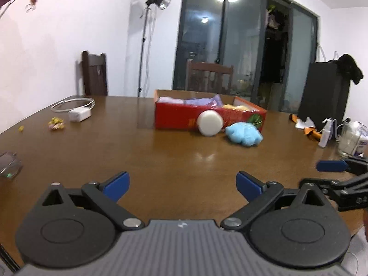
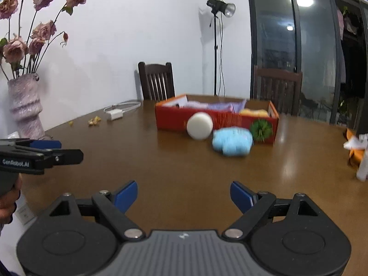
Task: Organize soft objects
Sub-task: 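Move both grippers back over the table toward the white foam cylinder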
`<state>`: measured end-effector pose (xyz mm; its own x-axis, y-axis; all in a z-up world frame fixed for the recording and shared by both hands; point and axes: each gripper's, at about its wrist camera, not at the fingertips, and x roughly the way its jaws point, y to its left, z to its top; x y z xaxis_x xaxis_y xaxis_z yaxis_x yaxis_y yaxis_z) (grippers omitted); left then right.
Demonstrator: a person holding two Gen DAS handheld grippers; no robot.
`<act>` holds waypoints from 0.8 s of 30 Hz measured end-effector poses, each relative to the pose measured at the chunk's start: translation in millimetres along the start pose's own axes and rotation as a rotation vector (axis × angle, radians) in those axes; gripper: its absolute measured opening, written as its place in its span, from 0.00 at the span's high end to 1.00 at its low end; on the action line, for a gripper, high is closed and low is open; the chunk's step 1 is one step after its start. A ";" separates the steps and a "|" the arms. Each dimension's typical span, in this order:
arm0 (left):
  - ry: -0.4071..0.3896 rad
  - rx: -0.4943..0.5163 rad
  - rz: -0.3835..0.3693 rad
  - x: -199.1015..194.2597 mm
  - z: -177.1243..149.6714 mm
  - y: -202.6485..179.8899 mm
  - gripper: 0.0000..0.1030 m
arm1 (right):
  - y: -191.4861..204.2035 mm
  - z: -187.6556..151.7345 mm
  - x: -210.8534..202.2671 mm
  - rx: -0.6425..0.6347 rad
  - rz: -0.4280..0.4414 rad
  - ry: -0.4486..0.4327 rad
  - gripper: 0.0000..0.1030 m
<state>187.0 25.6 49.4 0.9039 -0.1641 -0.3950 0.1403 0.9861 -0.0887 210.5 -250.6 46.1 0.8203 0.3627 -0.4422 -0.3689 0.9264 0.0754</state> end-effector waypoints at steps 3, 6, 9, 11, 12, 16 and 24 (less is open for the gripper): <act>0.014 -0.006 0.010 0.2 -2.0 5.1 0.02 | -1.4 -8.6 -2.6 0.018 -0.003 0.005 0.15; 0.018 -0.005 0.019 3.4 -1.4 6.6 0.02 | -5.0 -7.0 -0.6 0.031 -0.038 0.003 0.15; 0.026 -0.018 0.013 10.1 0.8 8.4 0.01 | -11.1 -3.6 1.0 0.063 -0.045 -0.002 0.15; 0.036 -0.016 0.021 18.0 1.8 7.4 0.01 | -14.5 0.2 5.4 0.076 -0.033 0.006 0.17; 0.041 -0.013 0.023 22.9 2.5 7.1 0.01 | -15.6 0.9 6.7 0.082 -0.033 0.004 0.17; 0.065 -0.020 0.010 42.2 7.3 7.4 0.01 | -24.2 8.0 20.9 0.109 -0.037 0.008 0.18; 0.065 -0.004 -0.006 95.5 40.2 6.0 0.01 | -42.4 35.8 66.8 0.164 -0.050 0.029 0.23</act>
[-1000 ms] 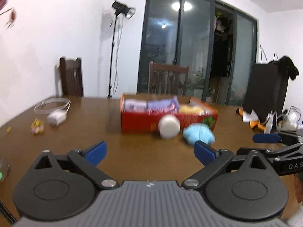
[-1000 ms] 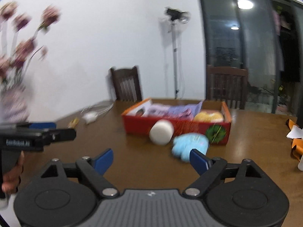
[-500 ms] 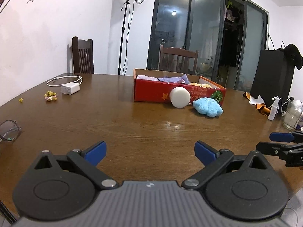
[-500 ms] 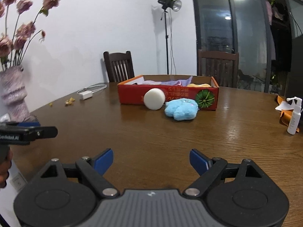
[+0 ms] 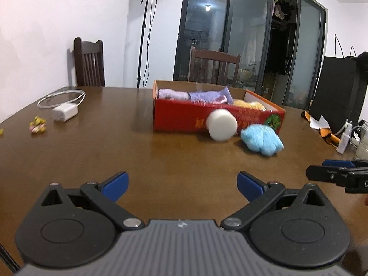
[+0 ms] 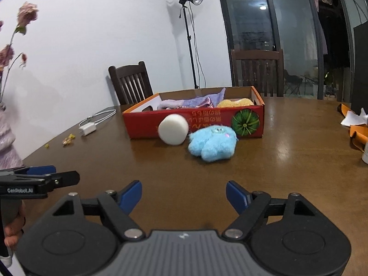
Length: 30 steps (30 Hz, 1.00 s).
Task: Organize soft objects
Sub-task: 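Move both grippers back over the table toward the white foam cylinder, then close both grippers on the white foam cylinder and lift it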
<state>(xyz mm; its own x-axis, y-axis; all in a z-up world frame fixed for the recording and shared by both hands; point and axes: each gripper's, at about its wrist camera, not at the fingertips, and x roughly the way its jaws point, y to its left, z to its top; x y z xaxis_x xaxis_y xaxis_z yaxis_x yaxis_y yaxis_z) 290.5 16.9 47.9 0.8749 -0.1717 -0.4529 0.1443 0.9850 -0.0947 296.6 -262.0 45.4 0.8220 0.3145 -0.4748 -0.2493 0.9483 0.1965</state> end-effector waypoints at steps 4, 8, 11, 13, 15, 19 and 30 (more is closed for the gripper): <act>-0.005 0.002 0.002 30.0 24.2 -1.3 0.01 | -5.4 24.0 32.0 0.031 0.033 0.014 0.31; 0.017 -0.044 -0.080 67.5 52.5 1.0 0.07 | -16.7 51.6 73.6 0.123 0.088 0.034 0.38; 0.096 -0.085 -0.172 108.4 76.0 3.3 0.18 | -21.2 71.6 104.4 0.176 0.114 0.025 0.42; 0.159 -0.114 -0.180 134.0 86.8 4.2 0.33 | -22.2 84.6 122.3 0.203 0.131 0.021 0.48; 0.183 -0.143 -0.204 154.5 93.2 6.8 0.37 | -21.2 94.6 139.2 0.213 0.144 0.027 0.53; 0.229 -0.243 -0.288 179.8 91.9 12.3 0.57 | -17.7 100.7 165.5 0.226 0.144 0.030 0.64; 0.237 -0.314 -0.386 173.4 74.4 15.0 0.81 | -16.1 91.5 170.5 0.225 0.191 0.070 0.81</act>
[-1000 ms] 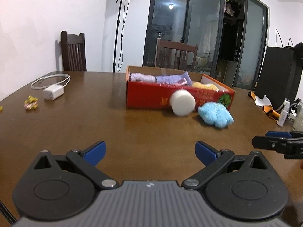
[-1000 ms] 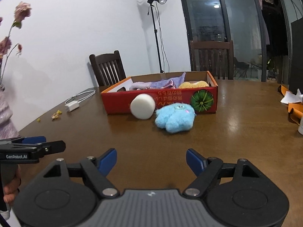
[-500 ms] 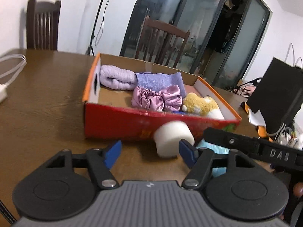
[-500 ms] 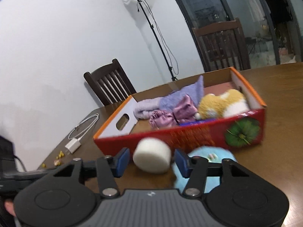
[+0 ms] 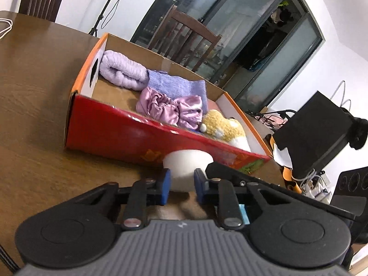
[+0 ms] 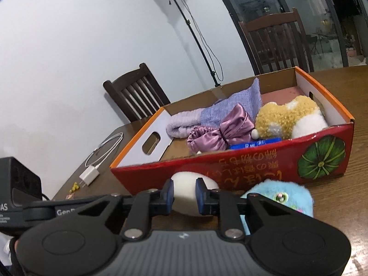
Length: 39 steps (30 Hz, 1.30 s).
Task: Organize soft objects
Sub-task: 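Close both grippers on the white foam cylinder and lift it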
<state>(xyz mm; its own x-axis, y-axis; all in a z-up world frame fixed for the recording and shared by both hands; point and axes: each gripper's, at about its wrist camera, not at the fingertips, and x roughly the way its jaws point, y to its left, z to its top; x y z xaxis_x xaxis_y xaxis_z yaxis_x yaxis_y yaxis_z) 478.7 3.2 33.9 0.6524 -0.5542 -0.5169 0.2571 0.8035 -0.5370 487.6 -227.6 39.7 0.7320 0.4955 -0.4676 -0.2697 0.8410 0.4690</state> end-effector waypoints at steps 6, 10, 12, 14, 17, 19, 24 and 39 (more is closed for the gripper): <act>0.034 0.093 0.015 -41.1 -50.4 -21.0 0.75 | 15.9 -37.8 -39.3 -0.044 0.058 0.054 0.88; -0.014 0.102 0.045 -66.4 -65.2 -20.4 0.64 | 23.6 -62.5 -72.7 -0.083 0.038 0.052 0.87; -0.030 0.091 0.059 -68.1 -58.1 -20.5 0.64 | 23.5 -59.8 -77.1 -0.086 0.010 0.032 0.86; -0.053 0.091 0.067 -66.4 -48.4 -24.0 0.57 | 21.9 -53.8 -77.7 -0.074 -0.005 0.009 0.80; -0.060 0.091 0.072 -49.3 -30.1 -25.3 0.51 | 16.2 -42.6 -65.3 -0.043 -0.016 -0.012 0.64; -0.037 0.109 0.088 -31.0 -21.1 -25.1 0.52 | 10.8 -37.9 -51.0 -0.008 -0.030 -0.003 0.64; 0.006 0.122 0.104 -6.3 -14.5 -21.3 0.61 | -4.1 -32.5 -26.4 0.095 -0.037 0.004 0.69; 0.020 0.105 0.029 4.3 -20.2 -7.8 0.75 | -13.2 -41.1 -13.0 0.094 -0.005 0.004 0.89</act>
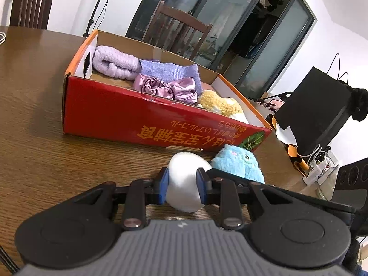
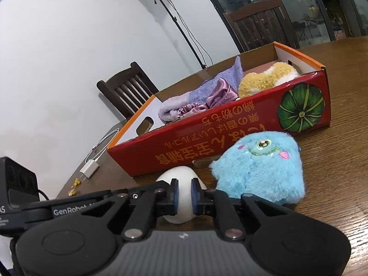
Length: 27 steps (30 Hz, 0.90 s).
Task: Organize soft objects
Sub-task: 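Close both grippers on the white foam cylinder and lift it, then carry the white foam cylinder into the cardboard box and open both grippers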
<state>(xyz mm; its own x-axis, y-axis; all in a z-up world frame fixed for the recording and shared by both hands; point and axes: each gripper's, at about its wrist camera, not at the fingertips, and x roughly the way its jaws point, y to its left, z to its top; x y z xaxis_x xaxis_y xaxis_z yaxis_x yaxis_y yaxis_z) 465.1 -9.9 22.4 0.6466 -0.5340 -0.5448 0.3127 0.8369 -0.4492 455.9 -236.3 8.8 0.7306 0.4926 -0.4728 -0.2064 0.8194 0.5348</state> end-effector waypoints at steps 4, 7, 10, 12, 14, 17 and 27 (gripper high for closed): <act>-0.008 -0.016 -0.022 0.5 -2.5 4.3 0.75 | -3.5 -0.5 -0.3 -0.008 0.018 -0.001 0.90; -0.014 -0.028 -0.030 0.8 -3.5 6.7 0.75 | -2.5 -0.5 1.3 -0.016 0.016 -0.004 0.90; -0.011 -0.018 -0.019 -1.7 -5.0 4.0 0.75 | -1.4 -0.9 0.9 -0.022 0.014 -0.004 0.89; -0.005 -0.029 0.004 -9.2 -8.4 -0.8 0.75 | 1.2 -1.8 -3.0 -0.019 0.013 -0.001 0.90; -0.017 -0.036 0.027 -21.7 -17.1 -8.2 0.75 | 5.8 -5.3 -8.8 -0.010 0.020 0.004 0.90; -0.085 0.007 0.035 -55.7 -36.6 -27.2 0.75 | 18.4 -19.3 -35.0 -0.005 0.043 -0.012 0.90; -0.212 0.088 0.023 -130.8 -61.1 -65.5 0.75 | 62.1 -36.4 -110.6 -0.080 0.091 -0.106 0.90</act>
<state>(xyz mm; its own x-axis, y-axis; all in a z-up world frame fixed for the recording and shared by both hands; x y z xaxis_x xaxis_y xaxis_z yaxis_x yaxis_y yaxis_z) 317.6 -2.2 79.8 0.7831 -0.4853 -0.3889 0.3498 0.8608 -0.3698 338.6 -229.2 68.9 0.7701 0.5357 -0.3465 -0.3227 0.7956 0.5127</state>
